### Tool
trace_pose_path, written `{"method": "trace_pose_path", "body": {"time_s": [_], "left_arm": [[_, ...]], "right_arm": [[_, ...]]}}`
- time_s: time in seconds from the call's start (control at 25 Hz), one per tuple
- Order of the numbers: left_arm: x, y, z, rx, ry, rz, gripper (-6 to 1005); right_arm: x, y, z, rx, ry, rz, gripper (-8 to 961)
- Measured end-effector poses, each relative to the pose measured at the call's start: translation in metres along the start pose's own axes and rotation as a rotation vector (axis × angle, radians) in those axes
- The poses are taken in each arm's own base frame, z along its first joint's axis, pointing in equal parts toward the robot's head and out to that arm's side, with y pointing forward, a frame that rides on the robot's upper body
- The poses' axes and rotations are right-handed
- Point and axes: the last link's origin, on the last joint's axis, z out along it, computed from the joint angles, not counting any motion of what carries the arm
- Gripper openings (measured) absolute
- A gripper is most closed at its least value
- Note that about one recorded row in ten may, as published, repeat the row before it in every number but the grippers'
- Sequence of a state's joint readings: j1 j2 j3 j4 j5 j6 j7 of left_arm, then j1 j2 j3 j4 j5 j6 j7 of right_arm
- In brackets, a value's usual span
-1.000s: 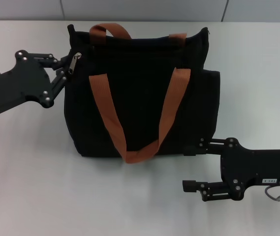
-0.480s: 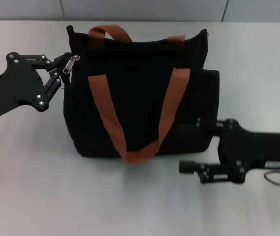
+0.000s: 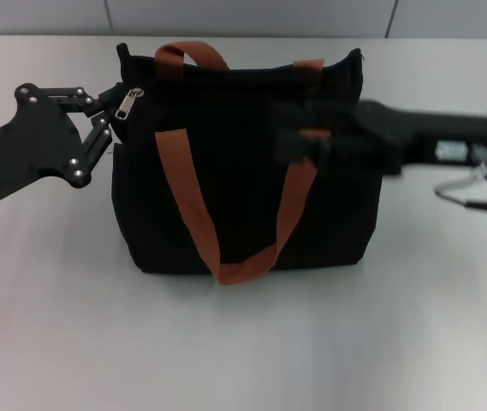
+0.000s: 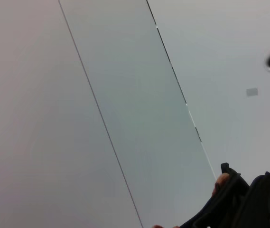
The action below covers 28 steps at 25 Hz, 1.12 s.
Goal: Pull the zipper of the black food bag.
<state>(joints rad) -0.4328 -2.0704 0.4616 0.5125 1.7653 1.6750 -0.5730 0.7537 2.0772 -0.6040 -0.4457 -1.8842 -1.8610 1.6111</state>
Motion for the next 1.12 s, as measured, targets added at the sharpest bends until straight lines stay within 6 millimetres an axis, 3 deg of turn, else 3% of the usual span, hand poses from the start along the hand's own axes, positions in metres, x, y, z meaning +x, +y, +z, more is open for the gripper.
{"method": "trace_pose_path", "body": {"time_s": [0.04,0.12,0.16,0.36,0.4,0.6,1.12], "left_arm": [[0.000,0.000,0.001,-0.004,0.003,0.004,71],[0.000,0.000,0.002,-0.006,0.003,0.006,71],[0.001,0.000,0.003,-0.008,0.005,0.007,72],[0.001,0.000,0.005,-0.012,0.008,0.010,72],[0.001,0.000,0.005,-0.012,0.008,0.013,72],[0.001,-0.002,0.007,-0.010,0.008,0.024,72],[0.001,-0.003,0.009,-0.010,0.004,0.051,72]], "right_arm": [[-0.013,-0.005,0.010,0.006,0.019,0.052,766],[-0.020,-0.008,0.016,0.012,0.030,0.075,765],[-0.029,-0.013,0.029,0.025,0.061,0.115,765],[-0.039,-0.021,0.046,0.061,0.112,0.172,764],[-0.044,-0.026,0.058,0.086,0.139,0.208,764],[-0.052,-0.031,0.081,0.127,0.206,0.297,763],[-0.060,-0.035,0.094,0.175,0.226,0.457,747]]}}
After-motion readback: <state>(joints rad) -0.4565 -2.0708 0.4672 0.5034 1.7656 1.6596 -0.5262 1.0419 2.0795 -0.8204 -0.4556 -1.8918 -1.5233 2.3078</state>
